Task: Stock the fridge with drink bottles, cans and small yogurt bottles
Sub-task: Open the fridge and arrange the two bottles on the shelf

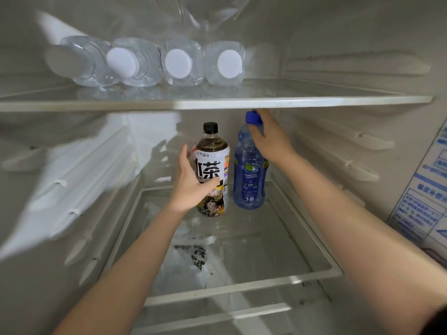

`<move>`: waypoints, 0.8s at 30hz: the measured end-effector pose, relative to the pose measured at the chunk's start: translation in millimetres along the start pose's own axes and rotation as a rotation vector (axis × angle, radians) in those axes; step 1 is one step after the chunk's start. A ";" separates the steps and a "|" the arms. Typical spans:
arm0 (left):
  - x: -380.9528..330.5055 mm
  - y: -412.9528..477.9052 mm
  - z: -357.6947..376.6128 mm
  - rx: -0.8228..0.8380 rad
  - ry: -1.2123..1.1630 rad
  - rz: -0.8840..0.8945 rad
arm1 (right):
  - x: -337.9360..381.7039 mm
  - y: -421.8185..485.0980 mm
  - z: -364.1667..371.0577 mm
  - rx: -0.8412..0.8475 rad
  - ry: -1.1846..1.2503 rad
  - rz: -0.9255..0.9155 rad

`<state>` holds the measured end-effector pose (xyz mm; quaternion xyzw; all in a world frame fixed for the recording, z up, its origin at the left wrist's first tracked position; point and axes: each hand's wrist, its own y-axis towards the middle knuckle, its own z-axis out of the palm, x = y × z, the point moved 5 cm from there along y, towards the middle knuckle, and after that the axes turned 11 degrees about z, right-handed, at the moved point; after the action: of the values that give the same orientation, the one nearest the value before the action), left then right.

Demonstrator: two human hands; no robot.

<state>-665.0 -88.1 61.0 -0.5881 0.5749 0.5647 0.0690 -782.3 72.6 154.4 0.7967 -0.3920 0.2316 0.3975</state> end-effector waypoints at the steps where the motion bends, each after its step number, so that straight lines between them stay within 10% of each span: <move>1: 3.9 -1.2 0.1 0.016 -0.022 -0.023 | -1.0 -2.5 0.0 -0.009 0.068 0.016; 10: 19.6 -8.4 9.7 0.039 -0.048 -0.014 | -45.0 -40.0 24.5 0.109 0.292 0.149; 16: 18.9 -9.5 5.8 0.030 -0.053 0.003 | -54.8 -52.1 20.6 -0.192 0.062 0.161; 24: 17.3 -13.6 7.4 0.047 -0.005 0.005 | -82.9 -83.2 45.2 -0.159 0.133 0.228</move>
<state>-664.3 -88.6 37.8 -0.5836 0.5893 0.5526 0.0828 -760.9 103.7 34.3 0.6959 -0.4699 0.2960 0.4553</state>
